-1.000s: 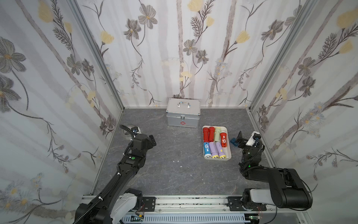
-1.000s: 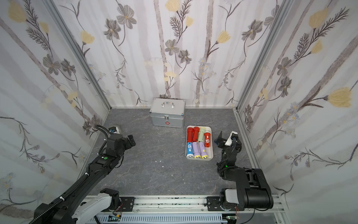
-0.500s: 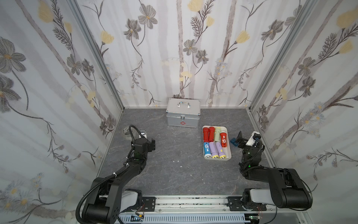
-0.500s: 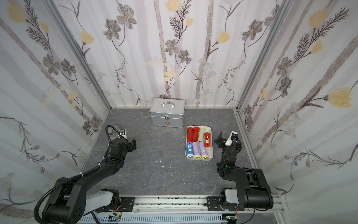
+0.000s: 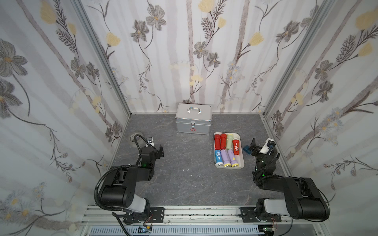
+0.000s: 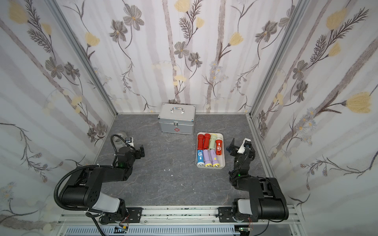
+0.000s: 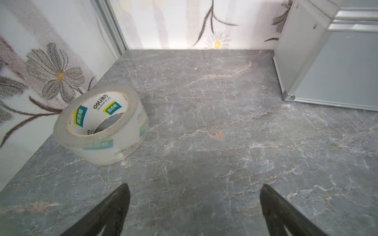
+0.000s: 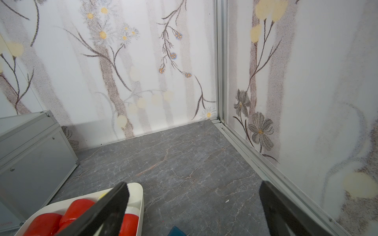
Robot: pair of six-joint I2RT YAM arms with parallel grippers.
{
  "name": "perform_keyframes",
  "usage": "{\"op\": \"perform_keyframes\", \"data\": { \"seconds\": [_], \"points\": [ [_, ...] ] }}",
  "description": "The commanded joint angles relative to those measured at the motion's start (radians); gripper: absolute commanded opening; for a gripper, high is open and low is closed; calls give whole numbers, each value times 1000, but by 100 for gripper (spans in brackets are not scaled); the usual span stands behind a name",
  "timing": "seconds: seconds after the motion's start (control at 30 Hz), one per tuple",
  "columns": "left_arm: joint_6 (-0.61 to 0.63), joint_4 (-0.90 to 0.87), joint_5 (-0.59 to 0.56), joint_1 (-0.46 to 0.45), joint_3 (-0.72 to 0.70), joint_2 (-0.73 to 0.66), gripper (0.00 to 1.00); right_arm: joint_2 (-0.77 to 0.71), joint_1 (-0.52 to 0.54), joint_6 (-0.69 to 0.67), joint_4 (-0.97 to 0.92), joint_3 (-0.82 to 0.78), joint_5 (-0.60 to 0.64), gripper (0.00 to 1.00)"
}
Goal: Put the flashlights into the storage boxes
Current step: Reset both arms
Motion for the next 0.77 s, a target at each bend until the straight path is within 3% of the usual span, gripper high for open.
{"op": "perform_keyframes", "data": {
  "seconds": [0.0,0.03,0.23,0.73],
  "points": [
    [-14,195,35,16,-15,57,100,2,0,-14,18,10,-13,100],
    [-25,107,57,23,1,29,100,2,0,-14,17,10,-14,100],
    [-39,6,127,56,64,38,100,3,0,-14,16,10,-14,100],
    [-40,12,124,58,63,38,100,4,0,-14,17,10,-19,100]
  ]
}}
